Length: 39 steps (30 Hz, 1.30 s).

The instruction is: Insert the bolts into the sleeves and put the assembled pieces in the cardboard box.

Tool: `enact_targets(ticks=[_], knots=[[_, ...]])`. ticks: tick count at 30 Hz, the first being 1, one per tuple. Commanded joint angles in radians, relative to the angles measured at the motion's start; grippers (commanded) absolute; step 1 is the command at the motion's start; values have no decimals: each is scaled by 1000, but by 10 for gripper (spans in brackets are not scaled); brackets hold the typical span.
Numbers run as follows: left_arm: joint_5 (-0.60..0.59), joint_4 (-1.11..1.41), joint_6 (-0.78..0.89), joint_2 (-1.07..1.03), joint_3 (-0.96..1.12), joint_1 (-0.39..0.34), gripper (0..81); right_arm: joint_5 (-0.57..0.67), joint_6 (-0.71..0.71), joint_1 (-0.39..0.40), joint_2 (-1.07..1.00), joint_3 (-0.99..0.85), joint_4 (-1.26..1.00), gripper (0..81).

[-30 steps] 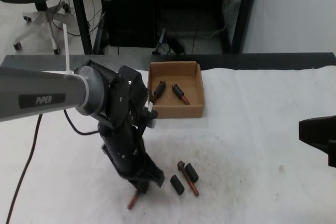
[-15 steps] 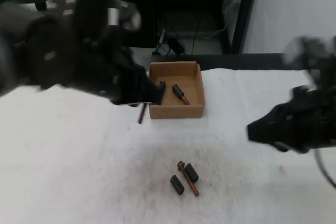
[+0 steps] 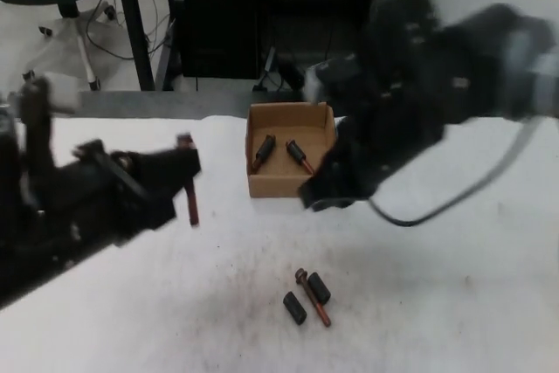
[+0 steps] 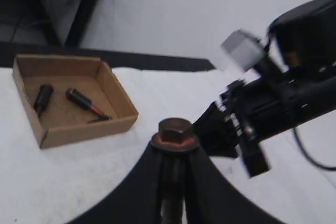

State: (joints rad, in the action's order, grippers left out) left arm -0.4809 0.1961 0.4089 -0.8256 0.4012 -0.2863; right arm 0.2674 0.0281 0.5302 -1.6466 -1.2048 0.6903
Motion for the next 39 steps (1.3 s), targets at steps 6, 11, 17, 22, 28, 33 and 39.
enact_targets(ticks=[6, 11, 17, 22, 28, 33, 39], knots=[[-6, 40, 17, 58, -1, 47, 0, -44, 52, 41, -200, -154, 117, 354], [-6, 40, 17, 58, -1, 64, 0, -75, 56, 43, -202, -152, 133, 342], [-6, 40, 17, 58, -1, 65, 0, -73, 56, 79, -211, -152, 198, 342], [-6, 40, -1, 58, -1, 65, 0, -73, 56, 132, -224, -149, 198, 342], [-6, 38, -13, 58, -1, 65, 0, -80, 56, 147, -248, -149, 198, 342], [-6, 25, -13, 58, -1, 65, 0, -87, 63, 147, -249, -149, 198, 342], [-6, 25, -40, 58, -1, 65, 0, -87, 86, 147, -249, -149, 198, 342]])
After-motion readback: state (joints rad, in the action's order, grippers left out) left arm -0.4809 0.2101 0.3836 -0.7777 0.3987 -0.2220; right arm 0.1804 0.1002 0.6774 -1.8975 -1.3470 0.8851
